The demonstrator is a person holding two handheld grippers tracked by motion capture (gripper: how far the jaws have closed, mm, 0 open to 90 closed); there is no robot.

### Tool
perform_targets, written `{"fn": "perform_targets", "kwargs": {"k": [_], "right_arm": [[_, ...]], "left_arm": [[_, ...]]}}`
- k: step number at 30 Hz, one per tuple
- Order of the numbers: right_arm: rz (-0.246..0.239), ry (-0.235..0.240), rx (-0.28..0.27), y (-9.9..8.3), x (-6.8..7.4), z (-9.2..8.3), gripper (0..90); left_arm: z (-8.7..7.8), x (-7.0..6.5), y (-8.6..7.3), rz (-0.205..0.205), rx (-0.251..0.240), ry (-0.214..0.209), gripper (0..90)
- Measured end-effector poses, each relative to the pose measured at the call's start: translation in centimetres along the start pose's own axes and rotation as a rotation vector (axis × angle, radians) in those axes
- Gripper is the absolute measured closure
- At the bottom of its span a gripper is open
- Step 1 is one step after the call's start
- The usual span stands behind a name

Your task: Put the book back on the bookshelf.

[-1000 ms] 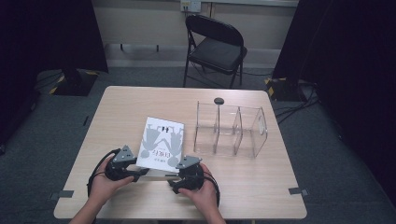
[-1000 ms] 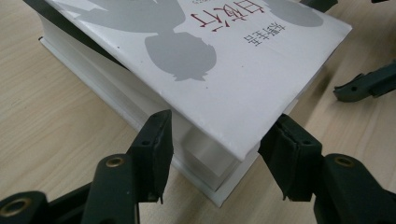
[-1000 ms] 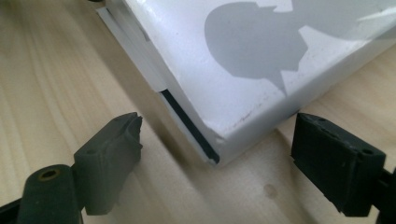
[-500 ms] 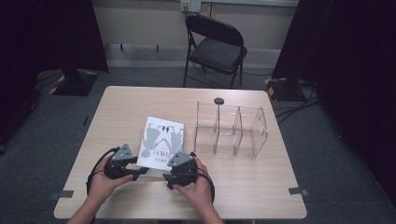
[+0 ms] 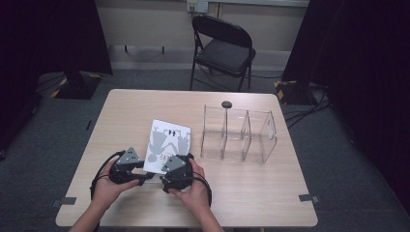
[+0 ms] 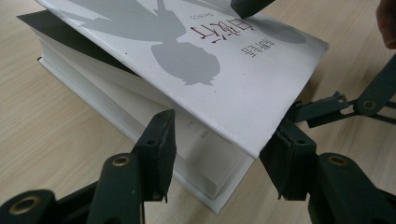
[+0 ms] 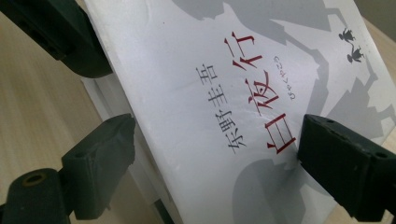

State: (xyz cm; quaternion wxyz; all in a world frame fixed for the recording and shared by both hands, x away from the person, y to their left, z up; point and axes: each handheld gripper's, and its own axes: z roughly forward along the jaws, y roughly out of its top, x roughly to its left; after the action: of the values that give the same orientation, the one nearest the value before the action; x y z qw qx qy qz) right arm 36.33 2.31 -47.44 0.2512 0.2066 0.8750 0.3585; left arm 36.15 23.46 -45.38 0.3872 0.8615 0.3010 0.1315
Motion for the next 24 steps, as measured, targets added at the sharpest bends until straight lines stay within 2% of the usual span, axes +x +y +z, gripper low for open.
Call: {"fn": "perform_targets", "kwargs": {"k": [3, 6, 9, 10, 11, 13, 18, 19, 20, 22, 24], "right_arm": [[-0.003, -0.007, -0.005, 0.1, 0.0, 0.2, 10.6], [0.01, -0.025, -0.001, 0.2, -0.1, 0.3, 11.0], [-0.009, -0.047, 0.015, 0.3, 0.0, 0.4, 14.7], [-0.012, -0.05, 0.014, 0.3, 0.0, 0.3, 15.7], [-0.024, -0.048, 0.011, 0.3, 0.0, 0.3, 19.4], [-0.082, -0.057, -0.002, 0.4, 0.4, 0.0, 27.3], [-0.095, -0.058, 0.004, 0.8, 0.4, -0.4, 34.6], [-0.111, -0.055, 0.016, 0.9, 0.4, -0.5, 36.1], [-0.116, -0.057, 0.02, 1.1, 0.4, -0.5, 37.5], [-0.138, -0.07, 0.026, 1.3, 0.5, -0.7, 43.1], [-0.129, -0.08, 0.021, 1.5, 0.3, -0.9, 45.5]], "left_arm": [[0.1, -0.1, 0.0, -0.012, 0.004, -0.005, 47.7], [0.2, -0.1, 0.1, -0.004, 0.008, -0.012, 48.4], [0.3, -0.1, 0.1, 0.003, 0.011, -0.01, 48.7], [0.3, -0.2, 0.0, -0.012, 0.01, -0.016, 48.7], [0.3, -0.2, 0.0, -0.001, 0.01, -0.003, 48.8], [0.5, -0.2, -0.1, -0.001, 0.007, 0.003, 48.9], [0.4, -0.1, -0.4, 0.004, -0.023, -0.005, 46.8], [0.5, -0.1, -0.4, 0.012, -0.029, -0.006, 45.3], [0.7, -0.2, -0.6, 0.022, -0.027, 0.009, 41.5], [1.1, -0.3, -0.8, 0.024, -0.015, 0.007, 32.0], [1.2, -0.3, -1.2, 0.046, -0.007, 0.006, 28.6]]}}
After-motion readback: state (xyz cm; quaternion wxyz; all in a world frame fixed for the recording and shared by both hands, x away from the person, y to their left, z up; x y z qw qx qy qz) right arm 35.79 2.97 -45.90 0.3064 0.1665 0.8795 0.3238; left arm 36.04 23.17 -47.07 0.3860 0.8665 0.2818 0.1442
